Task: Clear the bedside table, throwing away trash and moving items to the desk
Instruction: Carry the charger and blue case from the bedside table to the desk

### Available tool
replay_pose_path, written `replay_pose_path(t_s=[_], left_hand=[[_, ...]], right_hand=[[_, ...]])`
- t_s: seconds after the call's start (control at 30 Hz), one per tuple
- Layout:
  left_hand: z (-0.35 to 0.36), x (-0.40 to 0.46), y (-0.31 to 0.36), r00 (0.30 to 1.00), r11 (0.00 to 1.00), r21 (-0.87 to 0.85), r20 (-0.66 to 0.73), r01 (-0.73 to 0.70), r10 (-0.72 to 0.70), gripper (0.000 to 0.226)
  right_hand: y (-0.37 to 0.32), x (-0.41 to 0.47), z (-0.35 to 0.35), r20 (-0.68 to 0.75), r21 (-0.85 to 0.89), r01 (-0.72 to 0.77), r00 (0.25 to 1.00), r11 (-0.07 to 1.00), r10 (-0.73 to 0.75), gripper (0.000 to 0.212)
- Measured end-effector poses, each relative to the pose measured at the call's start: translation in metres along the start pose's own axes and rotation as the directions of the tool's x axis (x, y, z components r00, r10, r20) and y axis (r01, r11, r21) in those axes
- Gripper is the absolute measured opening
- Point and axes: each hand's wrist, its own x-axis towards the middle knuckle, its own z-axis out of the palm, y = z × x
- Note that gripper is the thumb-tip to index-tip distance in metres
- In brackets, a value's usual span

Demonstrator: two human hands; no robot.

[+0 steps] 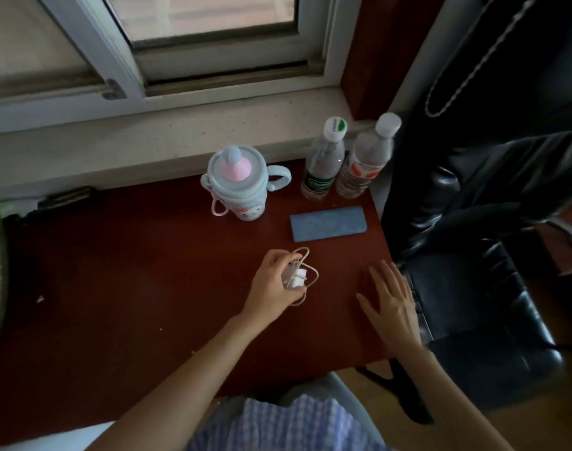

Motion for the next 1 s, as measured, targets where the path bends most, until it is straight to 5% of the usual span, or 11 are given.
replay_pose_path(t_s=[0.57,1.0], left_hand=[[0.071,0.058,0.037,0.970,0.968,0.190,0.210,-0.163,0.122,0.064],[0.083,0.062,0.031,0.966,0.952,0.218,0.188,-0.216,0.176,0.065]], right_hand=[[0.015,-0.059,0.018,0.101,-0.055,-0.087,0.991,0.995,0.093,0.069],[0.014,-0.061,0.021,0.101,-0.031,-0.091,0.990,0.995,0.094,0.069]])
